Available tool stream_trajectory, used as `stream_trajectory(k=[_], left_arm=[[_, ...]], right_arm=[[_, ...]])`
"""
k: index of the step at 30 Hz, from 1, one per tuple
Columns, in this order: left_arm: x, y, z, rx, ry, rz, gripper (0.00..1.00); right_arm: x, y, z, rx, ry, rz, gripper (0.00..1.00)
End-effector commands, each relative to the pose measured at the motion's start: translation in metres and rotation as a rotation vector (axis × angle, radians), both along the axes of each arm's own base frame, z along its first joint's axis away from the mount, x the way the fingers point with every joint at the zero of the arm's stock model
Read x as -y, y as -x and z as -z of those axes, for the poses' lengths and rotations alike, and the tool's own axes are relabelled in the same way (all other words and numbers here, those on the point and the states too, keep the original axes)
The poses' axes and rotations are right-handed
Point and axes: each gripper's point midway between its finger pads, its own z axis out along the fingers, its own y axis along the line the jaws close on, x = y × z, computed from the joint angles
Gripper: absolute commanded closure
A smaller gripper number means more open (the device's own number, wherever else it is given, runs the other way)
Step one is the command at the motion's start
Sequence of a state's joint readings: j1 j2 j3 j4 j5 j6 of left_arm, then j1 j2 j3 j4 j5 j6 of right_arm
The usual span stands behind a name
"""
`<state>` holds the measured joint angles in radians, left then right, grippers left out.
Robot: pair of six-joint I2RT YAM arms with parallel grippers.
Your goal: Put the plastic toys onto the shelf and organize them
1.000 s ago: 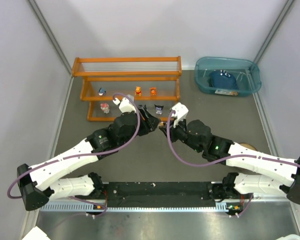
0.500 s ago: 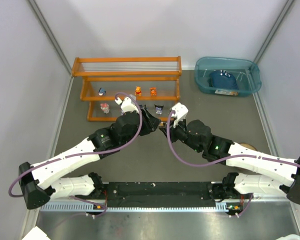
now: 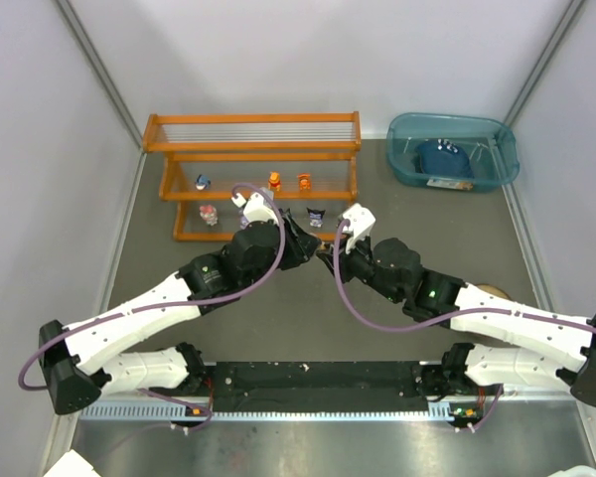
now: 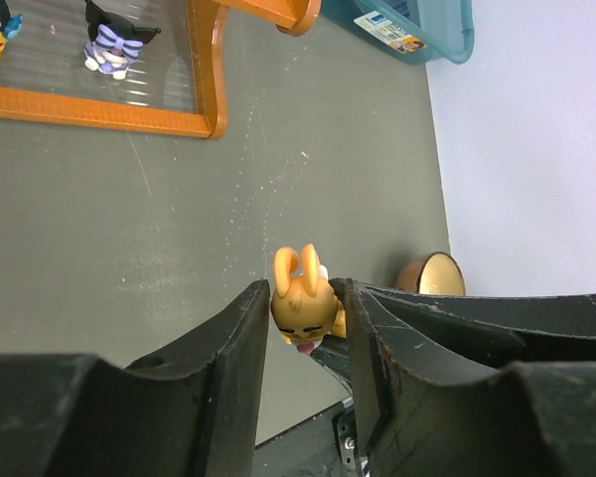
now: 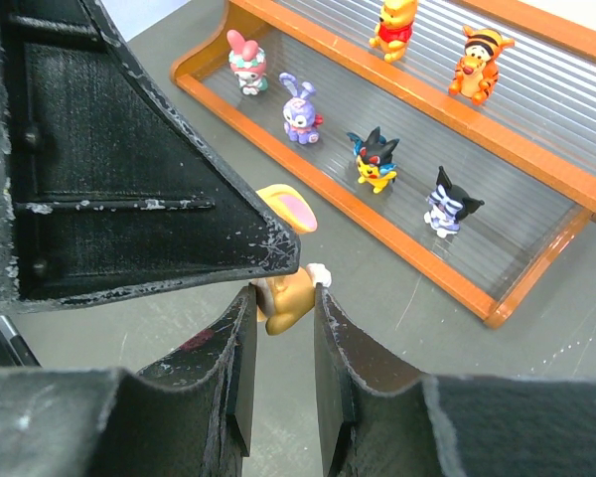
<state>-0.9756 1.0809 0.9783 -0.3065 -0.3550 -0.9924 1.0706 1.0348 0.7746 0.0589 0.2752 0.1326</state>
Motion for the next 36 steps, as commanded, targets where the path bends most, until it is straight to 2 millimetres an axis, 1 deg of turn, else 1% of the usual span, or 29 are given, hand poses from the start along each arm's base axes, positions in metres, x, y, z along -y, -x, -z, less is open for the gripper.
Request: stream_trajectory(k=[1, 10, 14, 18, 20, 24, 27, 36], left_arm=[[0.013, -0.001, -0.028, 0.05, 0.074, 0.032, 0.59], [0.014, -0.001, -0.029, 0.06, 0.074, 0.043, 0.6], [0.009, -0.002, -0.03, 0.065, 0.075, 0.025, 0.54], [0.008, -0.002, -0.032, 0.069, 0.081, 0.021, 0.51], [0.008, -0.002, -0.032, 0.069, 0.08, 0.023, 0.51], [0.008, -0.001, -0.032, 0.066, 0.083, 0.025, 0.56], [0.007, -0.001, -0.031, 0.068, 0.079, 0.021, 0.57], [0.001, -0.001, -0.033, 0.072, 0.085, 0.0, 0.55]], right_arm=[[-0.002, 0.003, -0.033, 0.047, -0.078, -0.011, 1.0], [-0.002, 0.003, -0.031, 0.046, -0.073, -0.011, 1.0], [-0.002, 0.003, -0.028, 0.043, -0.066, -0.01, 1.0], [-0.002, 0.003, -0.028, 0.043, -0.066, -0.011, 1.0], [-0.002, 0.003, -0.028, 0.042, -0.066, -0.014, 1.0], [-0.002, 0.003, -0.028, 0.041, -0.067, -0.014, 1.0], [-0.002, 0.003, -0.028, 0.042, -0.065, -0.013, 1.0], [0.0, 0.004, -0.028, 0.042, -0.067, -0.011, 1.0]])
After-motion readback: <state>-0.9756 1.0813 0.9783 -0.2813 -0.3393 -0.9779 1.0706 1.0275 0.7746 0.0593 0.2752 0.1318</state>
